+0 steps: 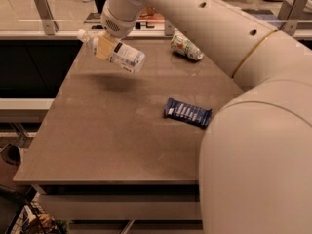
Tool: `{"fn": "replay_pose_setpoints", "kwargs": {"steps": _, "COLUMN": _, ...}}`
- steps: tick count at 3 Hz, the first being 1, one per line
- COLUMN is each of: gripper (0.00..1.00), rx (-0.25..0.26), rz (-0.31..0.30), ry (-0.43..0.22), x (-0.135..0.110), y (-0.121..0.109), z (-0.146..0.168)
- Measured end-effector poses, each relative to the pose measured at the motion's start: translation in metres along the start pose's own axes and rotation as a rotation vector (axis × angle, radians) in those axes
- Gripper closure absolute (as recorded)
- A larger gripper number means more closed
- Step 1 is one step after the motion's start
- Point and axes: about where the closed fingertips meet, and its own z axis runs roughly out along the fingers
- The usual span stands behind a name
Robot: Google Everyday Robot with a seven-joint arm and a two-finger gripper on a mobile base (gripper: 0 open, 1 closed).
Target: Place blue plastic bottle upright
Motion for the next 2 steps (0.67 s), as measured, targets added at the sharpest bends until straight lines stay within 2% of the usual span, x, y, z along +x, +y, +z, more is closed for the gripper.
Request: {"fn": "replay_pose_setpoints", "kwargs": {"steps": 2, "gripper": 1.0, "rx": 0.033, "rz": -0.064, "ry": -0.216, "x": -0.015, "y": -0.031, "z": -0.021}}
